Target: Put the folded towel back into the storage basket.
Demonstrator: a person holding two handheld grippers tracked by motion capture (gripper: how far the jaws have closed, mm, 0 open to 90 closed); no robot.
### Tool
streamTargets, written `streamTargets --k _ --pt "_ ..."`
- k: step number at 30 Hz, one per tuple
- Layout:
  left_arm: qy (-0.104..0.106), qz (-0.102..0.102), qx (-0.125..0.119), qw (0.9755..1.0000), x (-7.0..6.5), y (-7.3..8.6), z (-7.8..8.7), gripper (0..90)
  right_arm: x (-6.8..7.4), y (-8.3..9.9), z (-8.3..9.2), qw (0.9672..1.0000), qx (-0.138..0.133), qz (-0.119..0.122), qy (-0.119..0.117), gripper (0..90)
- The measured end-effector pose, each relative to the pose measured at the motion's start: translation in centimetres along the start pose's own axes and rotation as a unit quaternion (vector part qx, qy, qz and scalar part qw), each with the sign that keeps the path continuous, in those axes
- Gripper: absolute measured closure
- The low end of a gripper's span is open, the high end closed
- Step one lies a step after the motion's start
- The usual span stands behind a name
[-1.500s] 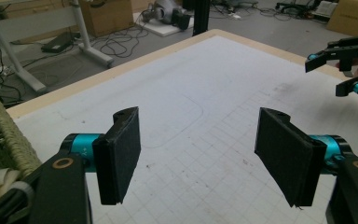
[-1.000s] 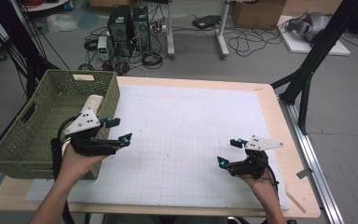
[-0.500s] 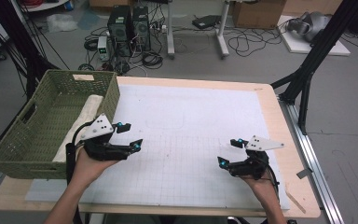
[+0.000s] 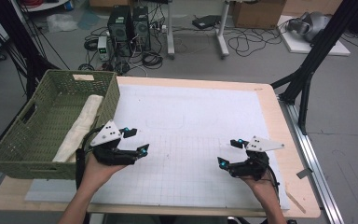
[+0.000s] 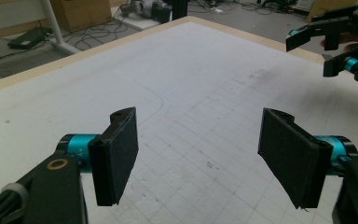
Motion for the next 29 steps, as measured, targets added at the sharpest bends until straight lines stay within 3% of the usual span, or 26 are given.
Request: streamTargets --k 8,20,29 --pt "0.002 0.001 0.002 1.0000 -0.6 1.0 -0.7 28.9 0.1 0.0 -0.1 1.0000 0.000 0.004 0.001 12.2" --pt "0.017 -0.019 0.021 0.9994 -1.8 2.2 -2.0 28.9 0.1 0.1 -0.3 1.0000 0.003 0.005 -0.002 12.2" --pt "0.007 -0.016 0.024 0.9996 -1.5 2.8 -2.2 28.3 0.2 0.1 -0.4 1.0000 0.002 0.002 -0.004 12.2"
Point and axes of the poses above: each handheld gripper's, and its own axes: z roughly backward along the jaws, y roughly out of its underside, x roughly to its left, the point moved 2 cm from there along -z, roughly forward along the jaws, and after that the axes turned 9 degrees about -y, right-handed, at the moved point
